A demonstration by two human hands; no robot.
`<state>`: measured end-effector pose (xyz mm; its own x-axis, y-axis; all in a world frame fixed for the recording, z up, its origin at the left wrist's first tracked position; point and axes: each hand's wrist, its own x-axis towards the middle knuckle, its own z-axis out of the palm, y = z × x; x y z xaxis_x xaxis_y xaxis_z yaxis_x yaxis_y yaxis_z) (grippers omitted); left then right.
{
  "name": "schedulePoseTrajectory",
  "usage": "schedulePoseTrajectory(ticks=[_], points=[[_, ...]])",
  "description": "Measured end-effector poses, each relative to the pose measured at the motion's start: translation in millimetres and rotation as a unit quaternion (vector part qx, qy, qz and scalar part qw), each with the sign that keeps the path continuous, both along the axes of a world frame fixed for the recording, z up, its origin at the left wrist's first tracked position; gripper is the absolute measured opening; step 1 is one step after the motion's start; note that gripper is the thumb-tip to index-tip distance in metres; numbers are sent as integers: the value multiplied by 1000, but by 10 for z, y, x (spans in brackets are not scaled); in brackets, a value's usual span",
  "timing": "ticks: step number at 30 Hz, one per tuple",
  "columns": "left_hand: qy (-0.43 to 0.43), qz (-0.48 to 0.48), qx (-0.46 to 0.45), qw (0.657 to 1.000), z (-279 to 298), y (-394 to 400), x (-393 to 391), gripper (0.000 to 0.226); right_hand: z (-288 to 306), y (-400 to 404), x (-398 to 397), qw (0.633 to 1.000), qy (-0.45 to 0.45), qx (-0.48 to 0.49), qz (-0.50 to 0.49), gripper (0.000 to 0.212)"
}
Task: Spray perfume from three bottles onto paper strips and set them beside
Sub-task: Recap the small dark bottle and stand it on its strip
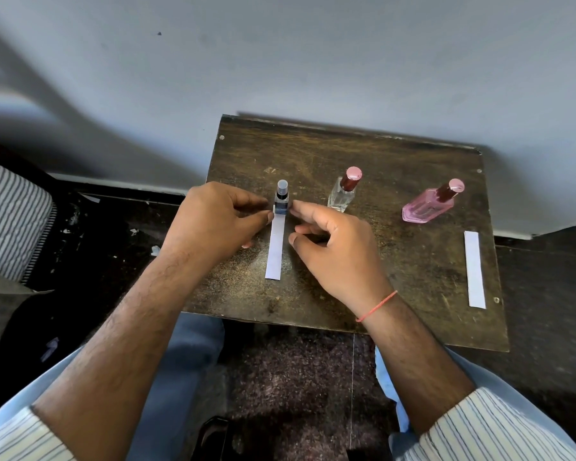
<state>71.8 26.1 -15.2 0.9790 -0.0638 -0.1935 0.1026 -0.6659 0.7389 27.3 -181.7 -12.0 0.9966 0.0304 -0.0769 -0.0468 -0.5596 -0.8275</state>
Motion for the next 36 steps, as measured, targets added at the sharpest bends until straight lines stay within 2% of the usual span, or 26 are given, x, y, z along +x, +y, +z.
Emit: schedulePoseTrajectory(ticks=[2, 8, 13, 17, 21, 23, 26, 30, 36], points=[[6, -9, 8, 1000, 15, 15, -13, 9, -5, -41, -14, 1000, 2, 3, -3, 47], [-17, -70, 67, 995, 85, -138, -55, 24, -10, -191, -91, 1000, -3, 3, -5, 40], [-64, -142, 57, 986, 141, -356, -143, 29, -4, -383, -152, 999, -20, -19, -25, 24], [-70, -168, 36, 983, 184, -491, -188, 25, -1, -510, -179, 998, -31, -21, -58, 15], [-92, -172, 24, 981, 158, -613, -206, 35, -7, -594, -157, 994, -31, -24, -102, 14], [-99, -175, 23, 979, 134, -682, -220, 43, -10, -618, -121, 993, -26, -32, -107, 19], [-103, -183, 23, 977, 114, -764, -231, 57, -7, -621, -65, 995, -6, -33, -98, 39], [-105, -189, -20, 976, 152, -805, -252, 58, 36, -597, -6, 996, 13, -28, -81, 62], [-122, -186, -71, 972, 167, -725, -257, 58, 88, -534, 93, 997, 0, -4, -77, 69]])
